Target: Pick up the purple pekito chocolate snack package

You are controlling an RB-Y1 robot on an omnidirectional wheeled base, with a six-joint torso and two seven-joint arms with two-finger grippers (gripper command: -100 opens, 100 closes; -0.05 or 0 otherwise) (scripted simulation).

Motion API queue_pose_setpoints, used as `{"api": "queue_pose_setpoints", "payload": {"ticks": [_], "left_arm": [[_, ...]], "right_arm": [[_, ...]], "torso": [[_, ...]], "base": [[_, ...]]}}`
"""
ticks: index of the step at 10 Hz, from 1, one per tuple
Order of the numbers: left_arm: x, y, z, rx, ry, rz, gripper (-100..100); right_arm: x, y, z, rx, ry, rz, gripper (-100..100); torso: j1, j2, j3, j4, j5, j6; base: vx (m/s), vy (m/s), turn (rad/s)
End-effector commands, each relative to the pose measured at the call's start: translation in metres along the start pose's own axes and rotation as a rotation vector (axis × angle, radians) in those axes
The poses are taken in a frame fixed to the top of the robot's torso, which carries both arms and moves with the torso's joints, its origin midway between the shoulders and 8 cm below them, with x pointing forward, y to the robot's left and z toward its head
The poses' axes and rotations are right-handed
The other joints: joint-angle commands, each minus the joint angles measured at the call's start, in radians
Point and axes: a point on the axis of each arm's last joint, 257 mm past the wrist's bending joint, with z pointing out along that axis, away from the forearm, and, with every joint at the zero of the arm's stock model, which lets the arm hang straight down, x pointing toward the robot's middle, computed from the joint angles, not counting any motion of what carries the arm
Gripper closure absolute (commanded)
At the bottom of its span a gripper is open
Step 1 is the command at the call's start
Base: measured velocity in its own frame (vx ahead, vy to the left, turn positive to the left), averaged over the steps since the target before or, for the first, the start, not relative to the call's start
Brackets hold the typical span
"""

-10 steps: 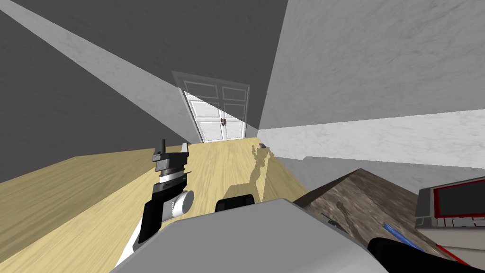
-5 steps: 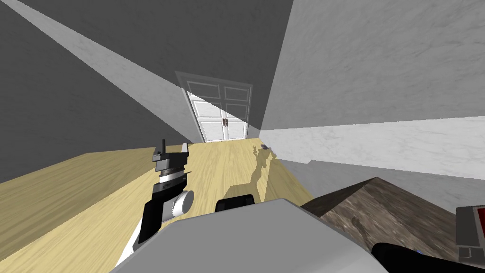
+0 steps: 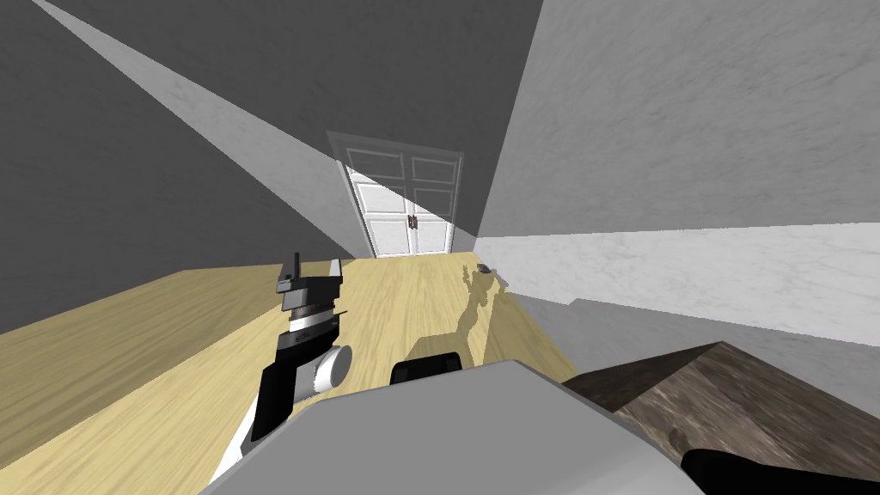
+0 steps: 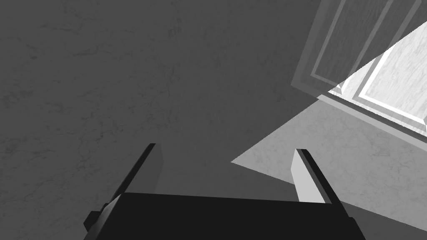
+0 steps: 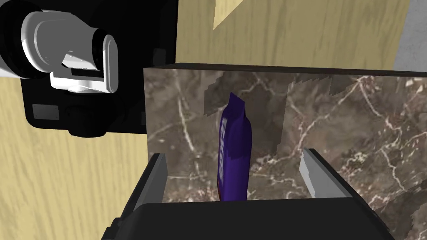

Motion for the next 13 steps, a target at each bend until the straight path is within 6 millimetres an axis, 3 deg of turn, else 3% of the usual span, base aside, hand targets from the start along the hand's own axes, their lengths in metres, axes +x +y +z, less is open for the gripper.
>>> {"api": "queue_pose_setpoints", "payload": {"ticks": [1, 4, 5, 6, 7, 11, 12, 13], "left_arm": [[0.0, 0.0, 0.0, 0.0, 0.0, 0.0, 0], [0.0, 0.0, 0.0, 0.0, 0.0, 0.0, 0], [0.0, 0.0, 0.0, 0.0, 0.0, 0.0, 0], [0.0, 0.0, 0.0, 0.0, 0.0, 0.0, 0], [0.0, 0.0, 0.0, 0.0, 0.0, 0.0, 0], [0.0, 0.0, 0.0, 0.0, 0.0, 0.0, 0], [0.0, 0.0, 0.0, 0.0, 0.0, 0.0, 0], [0.0, 0.0, 0.0, 0.0, 0.0, 0.0, 0]], "right_arm": [[-0.013, -0.006, -0.002, 0.038, -0.033, 0.043, -100], [-0.028, -0.015, -0.008, 0.085, -0.075, 0.106, -100], [-0.024, -0.012, -0.005, 0.074, -0.065, 0.09, -100], [-0.025, -0.013, -0.005, 0.077, -0.068, 0.094, 0], [-0.03, -0.012, 0.004, 0.075, -0.067, 0.096, -100], [-0.036, -0.012, 0.015, 0.075, -0.068, 0.1, -100], [-0.036, -0.012, 0.015, 0.075, -0.068, 0.099, 100], [-0.036, -0.012, 0.015, 0.075, -0.068, 0.099, 100]], "torso": [[0.0, 0.0, 0.0, 0.0, 0.0, 0.0], [0.001, 0.002, 0.001, 0.0, 0.0, 0.0], [0.001, 0.002, 0.001, 0.001, 0.0, 0.0], [0.002, 0.003, 0.002, 0.001, 0.0, 0.0], [0.002, 0.003, 0.002, 0.001, 0.0, 0.0], [0.003, 0.002, 0.001, 0.001, 0.001, 0.0], [0.003, 0.003, 0.002, 0.001, 0.001, 0.0], [0.003, 0.003, 0.002, 0.001, 0.001, 0.0]], "base": [[0.032, -0.025, 0.086], [0.021, -0.026, 0.056], [0.006, -0.012, 0.012], [0.0, 0.0, 0.0], [0.014, 0.002, 0.018], [0.019, 0.012, 0.011], [0.0, 0.0, 0.0], [0.0, 0.0, 0.0]]}}
